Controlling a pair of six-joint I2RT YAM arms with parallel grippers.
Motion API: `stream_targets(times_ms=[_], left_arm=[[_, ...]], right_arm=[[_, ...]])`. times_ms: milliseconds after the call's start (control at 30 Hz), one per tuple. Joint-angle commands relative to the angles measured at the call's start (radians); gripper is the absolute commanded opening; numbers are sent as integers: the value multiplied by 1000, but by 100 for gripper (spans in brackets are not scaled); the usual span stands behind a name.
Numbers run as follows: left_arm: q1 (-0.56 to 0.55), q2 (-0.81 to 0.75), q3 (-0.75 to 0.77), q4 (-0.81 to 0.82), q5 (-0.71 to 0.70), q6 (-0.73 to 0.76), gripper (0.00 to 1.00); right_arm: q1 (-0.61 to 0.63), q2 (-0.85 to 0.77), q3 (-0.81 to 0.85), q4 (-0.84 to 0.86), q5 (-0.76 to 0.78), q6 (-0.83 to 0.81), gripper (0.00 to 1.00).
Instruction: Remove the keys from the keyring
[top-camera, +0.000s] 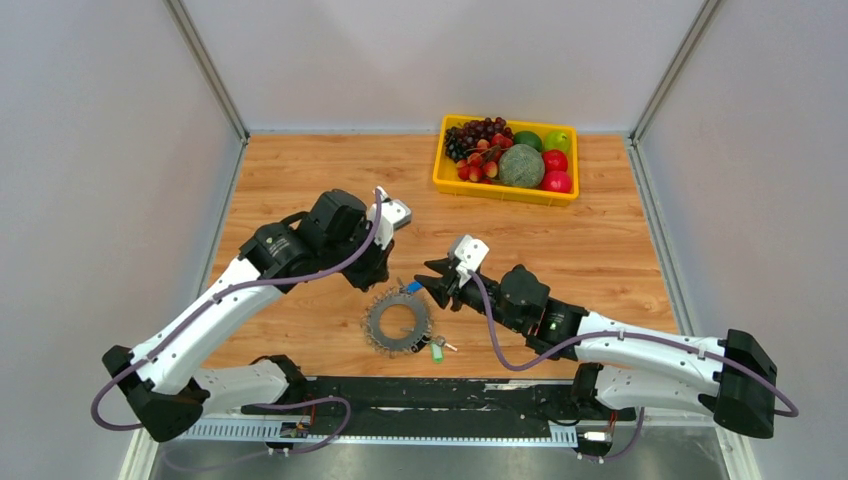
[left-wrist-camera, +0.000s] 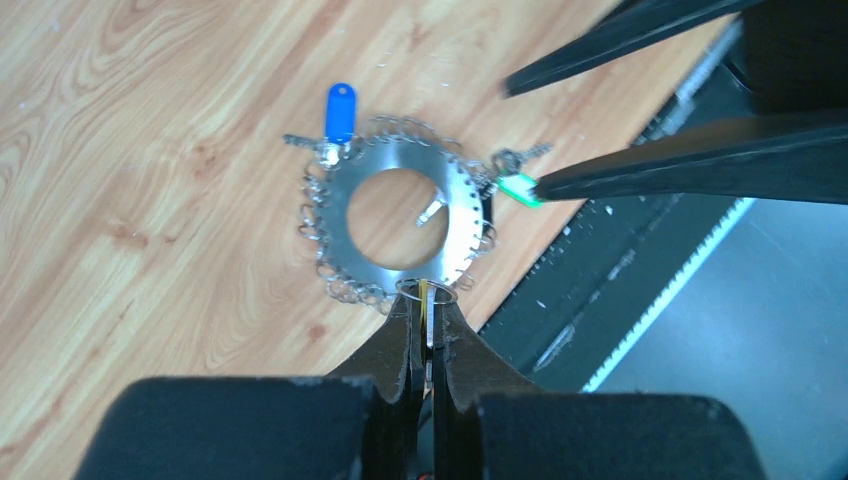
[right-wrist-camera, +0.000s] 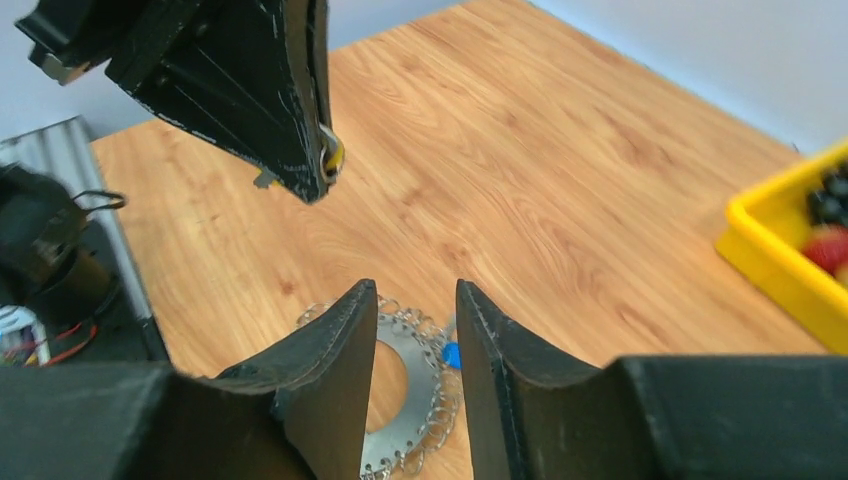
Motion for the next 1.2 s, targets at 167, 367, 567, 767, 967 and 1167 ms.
stream_targets(times_ms=[167, 367, 567, 767, 967, 1167], left_arm=[[292, 189, -63, 320, -77, -104, 2], [434, 298, -81, 475, -117, -130, 8], [521, 424, -24, 498, -78, -120, 7], [542, 418, -11, 482, -73, -128, 54], [542, 213, -59, 477, -25, -163, 100], [542, 19, -75, 393, 2, -175, 100]], right_arm=[[-15, -115, -42, -185, 338, 295, 40], [-15, -197, -68, -251, 335, 316, 43], [-16, -264, -79, -298, 340, 303, 44], [-17, -293, -76, -353, 379, 360, 58], [-29, -223, 10, -493, 452, 477, 97], [-85, -89, 160, -597, 263, 457, 100]])
